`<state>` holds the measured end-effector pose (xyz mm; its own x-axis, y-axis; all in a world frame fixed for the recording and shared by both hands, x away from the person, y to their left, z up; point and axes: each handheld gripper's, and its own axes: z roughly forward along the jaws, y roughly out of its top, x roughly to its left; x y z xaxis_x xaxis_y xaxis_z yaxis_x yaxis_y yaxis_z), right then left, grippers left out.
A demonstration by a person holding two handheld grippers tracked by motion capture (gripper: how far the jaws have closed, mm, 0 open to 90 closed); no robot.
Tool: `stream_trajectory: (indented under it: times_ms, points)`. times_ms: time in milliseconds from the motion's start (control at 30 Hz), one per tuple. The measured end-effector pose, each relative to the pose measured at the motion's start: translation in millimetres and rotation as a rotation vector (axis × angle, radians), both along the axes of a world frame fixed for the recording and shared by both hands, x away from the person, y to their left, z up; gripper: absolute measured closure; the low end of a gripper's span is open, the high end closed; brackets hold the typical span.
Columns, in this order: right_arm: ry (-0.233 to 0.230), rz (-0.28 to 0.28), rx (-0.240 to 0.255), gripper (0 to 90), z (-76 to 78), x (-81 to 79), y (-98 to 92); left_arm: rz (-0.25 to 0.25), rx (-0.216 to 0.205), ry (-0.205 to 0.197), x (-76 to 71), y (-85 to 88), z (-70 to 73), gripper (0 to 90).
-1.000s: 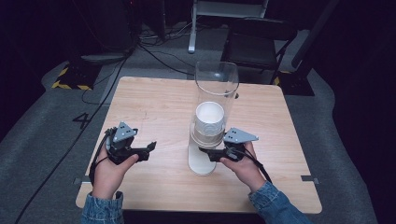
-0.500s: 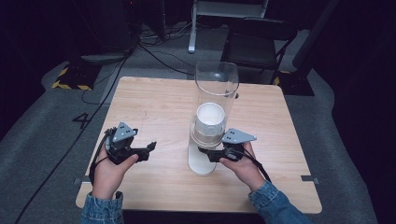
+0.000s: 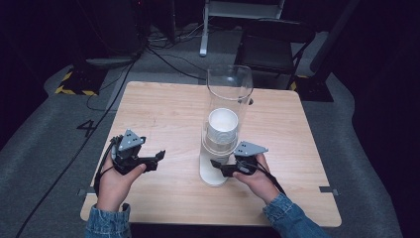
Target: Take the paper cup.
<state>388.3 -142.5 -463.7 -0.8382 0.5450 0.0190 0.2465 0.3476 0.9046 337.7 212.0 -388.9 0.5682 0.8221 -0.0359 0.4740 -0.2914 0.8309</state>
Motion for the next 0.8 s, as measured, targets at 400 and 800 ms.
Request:
stream_trajectory:
  times_ms: [400, 800]
  points:
    - [0.031, 0.013, -0.054, 32.4, -6.3, -1.8, -2.6, -0.006, -0.008, 0.004, 2.5, -0.2, -1.3, 18.3]
    - [0.05, 0.009, -0.079, 32.5, -10.2, -6.8, -11.4, -0.019, -0.009, 0.011, 9.1, -5.3, -1.9, 18.3]
